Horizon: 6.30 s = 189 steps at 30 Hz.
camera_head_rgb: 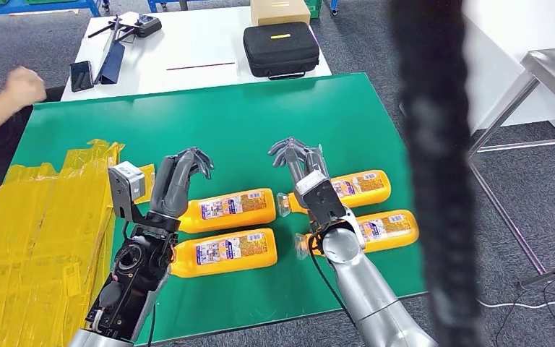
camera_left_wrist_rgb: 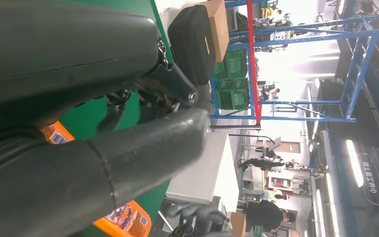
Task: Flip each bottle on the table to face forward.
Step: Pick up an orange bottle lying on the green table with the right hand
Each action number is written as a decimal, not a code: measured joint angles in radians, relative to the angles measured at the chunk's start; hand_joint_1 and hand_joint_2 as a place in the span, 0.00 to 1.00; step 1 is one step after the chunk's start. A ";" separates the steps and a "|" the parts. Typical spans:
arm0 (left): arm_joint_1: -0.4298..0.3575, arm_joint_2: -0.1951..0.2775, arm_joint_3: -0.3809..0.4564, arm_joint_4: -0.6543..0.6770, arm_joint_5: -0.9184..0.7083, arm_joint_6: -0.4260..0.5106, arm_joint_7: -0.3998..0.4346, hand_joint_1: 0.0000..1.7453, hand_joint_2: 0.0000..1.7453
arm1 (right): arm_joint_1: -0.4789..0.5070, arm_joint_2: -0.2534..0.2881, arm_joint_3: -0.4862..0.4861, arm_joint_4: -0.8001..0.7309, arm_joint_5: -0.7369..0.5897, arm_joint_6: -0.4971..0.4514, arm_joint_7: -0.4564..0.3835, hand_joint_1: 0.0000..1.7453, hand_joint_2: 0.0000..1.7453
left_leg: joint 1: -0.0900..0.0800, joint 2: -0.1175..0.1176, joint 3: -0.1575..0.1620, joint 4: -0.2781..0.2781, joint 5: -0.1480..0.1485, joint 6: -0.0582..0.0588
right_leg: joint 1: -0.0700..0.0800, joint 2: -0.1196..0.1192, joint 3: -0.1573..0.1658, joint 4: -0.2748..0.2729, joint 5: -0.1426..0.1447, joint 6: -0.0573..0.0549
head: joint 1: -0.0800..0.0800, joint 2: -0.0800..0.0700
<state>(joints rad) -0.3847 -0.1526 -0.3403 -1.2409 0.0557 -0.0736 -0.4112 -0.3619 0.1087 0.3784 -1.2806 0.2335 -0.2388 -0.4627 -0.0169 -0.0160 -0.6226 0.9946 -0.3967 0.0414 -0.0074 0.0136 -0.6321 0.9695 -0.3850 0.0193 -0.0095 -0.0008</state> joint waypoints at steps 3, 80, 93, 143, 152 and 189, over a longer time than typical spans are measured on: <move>0.000 0.000 0.000 0.000 0.000 0.000 0.000 1.00 0.00 | 0.000 0.000 0.000 0.000 0.000 0.000 0.000 1.00 0.00 | 0.000 0.000 0.000 0.000 0.000 0.000 | 0.000 0.000 0.000 0.000 0.000 0.000 | 0.000 0.000; 0.363 0.025 0.349 -0.243 0.030 -0.174 -0.069 0.00 0.00 | 0.446 -0.417 -0.375 -0.347 0.706 0.307 0.348 0.00 1.00 | -0.001 0.000 0.003 0.000 -0.007 0.003 | 0.000 0.000 0.003 -0.001 -0.005 0.001 | 0.000 0.000; 0.331 0.026 0.333 -0.197 0.050 -0.175 -0.069 0.00 0.00 | 0.372 -0.422 -0.335 -0.209 0.732 0.347 0.355 0.00 1.00 | -0.001 0.000 0.003 0.000 -0.007 0.003 | 0.000 0.000 0.003 -0.001 -0.005 0.001 | 0.000 0.000; 0.349 0.042 0.318 -0.170 0.208 -0.192 -0.050 0.00 1.00 | 0.430 -0.461 -0.490 -0.366 -0.142 0.598 0.043 1.00 1.00 | -0.001 -0.005 0.010 0.000 -0.010 0.004 | 0.000 -0.003 0.011 -0.002 -0.008 0.004 | 0.000 0.000; 0.355 0.036 0.312 -0.208 0.260 -0.221 -0.021 0.00 1.00 | 0.395 -0.341 -0.635 -0.414 -0.132 0.558 0.042 1.00 1.00 | -0.001 -0.004 0.009 0.000 -0.010 0.004 | -0.001 -0.003 0.011 -0.002 -0.008 0.004 | 0.000 0.000; 0.164 -0.004 0.165 -0.086 0.501 -0.110 0.092 0.00 1.00 | -0.275 0.138 0.098 0.425 0.139 0.237 0.176 1.00 1.00 | 0.001 0.005 0.001 0.000 0.000 0.000 | 0.000 0.004 0.000 0.000 0.001 0.001 | 0.000 0.000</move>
<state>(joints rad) -0.2203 -0.1567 -0.1748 -1.3269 0.5572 -0.1838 -0.3193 -0.6369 0.2463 0.4769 -0.8557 0.3726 -0.0013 -0.2868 -0.0162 -0.0109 -0.6219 0.9945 -0.3968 0.0410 -0.0076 0.0175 -0.6324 0.9698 -0.3841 0.0199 -0.0093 -0.0008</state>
